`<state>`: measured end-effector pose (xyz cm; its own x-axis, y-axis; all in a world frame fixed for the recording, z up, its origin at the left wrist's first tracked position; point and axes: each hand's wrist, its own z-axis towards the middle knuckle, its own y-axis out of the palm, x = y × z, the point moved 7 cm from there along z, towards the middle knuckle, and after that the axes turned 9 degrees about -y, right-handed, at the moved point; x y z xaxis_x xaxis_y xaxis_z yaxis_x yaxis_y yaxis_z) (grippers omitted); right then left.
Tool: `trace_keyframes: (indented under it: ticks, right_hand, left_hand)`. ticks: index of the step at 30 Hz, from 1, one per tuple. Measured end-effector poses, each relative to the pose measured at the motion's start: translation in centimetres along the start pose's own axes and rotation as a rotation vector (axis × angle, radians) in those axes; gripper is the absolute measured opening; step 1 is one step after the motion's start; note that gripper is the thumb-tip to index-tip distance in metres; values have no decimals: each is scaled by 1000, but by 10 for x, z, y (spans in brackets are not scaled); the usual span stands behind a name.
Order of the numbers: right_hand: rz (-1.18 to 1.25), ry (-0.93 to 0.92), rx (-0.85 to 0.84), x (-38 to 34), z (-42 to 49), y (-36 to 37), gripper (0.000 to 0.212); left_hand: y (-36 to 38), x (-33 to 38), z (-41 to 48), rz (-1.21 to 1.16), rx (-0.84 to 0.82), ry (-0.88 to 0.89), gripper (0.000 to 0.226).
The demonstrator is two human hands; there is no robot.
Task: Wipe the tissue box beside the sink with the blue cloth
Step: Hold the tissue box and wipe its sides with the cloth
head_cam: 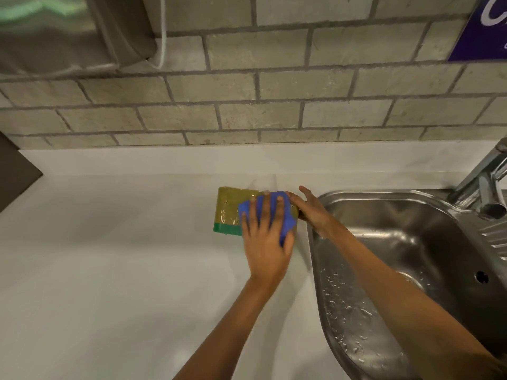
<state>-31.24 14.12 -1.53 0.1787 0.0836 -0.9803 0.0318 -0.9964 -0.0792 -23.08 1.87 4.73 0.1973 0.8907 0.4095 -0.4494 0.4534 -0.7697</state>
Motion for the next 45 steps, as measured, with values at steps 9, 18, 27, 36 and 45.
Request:
trace_keyframes:
  ticks: [9,18,27,36,45]
  right_hand:
    - [9,9,-22,-1,0,-1,96]
    - [12,20,11,2,1,-3,99]
    - [14,22,-12,2,1,-2,101]
    - [16,25,6,1,1,-5,103]
    - [-18,32,-15,-3,-5,-1,108]
  left_hand:
    - [-16,-68,11,-104,77,-276,58]
    - [6,-2,-18,32,-1,93,56]
    - [-14,-56,11,-155,73,-301,58]
    - [1,-23,1,3,50,-23,56]
    - [-6,-113,46,-318,46,-726,45]
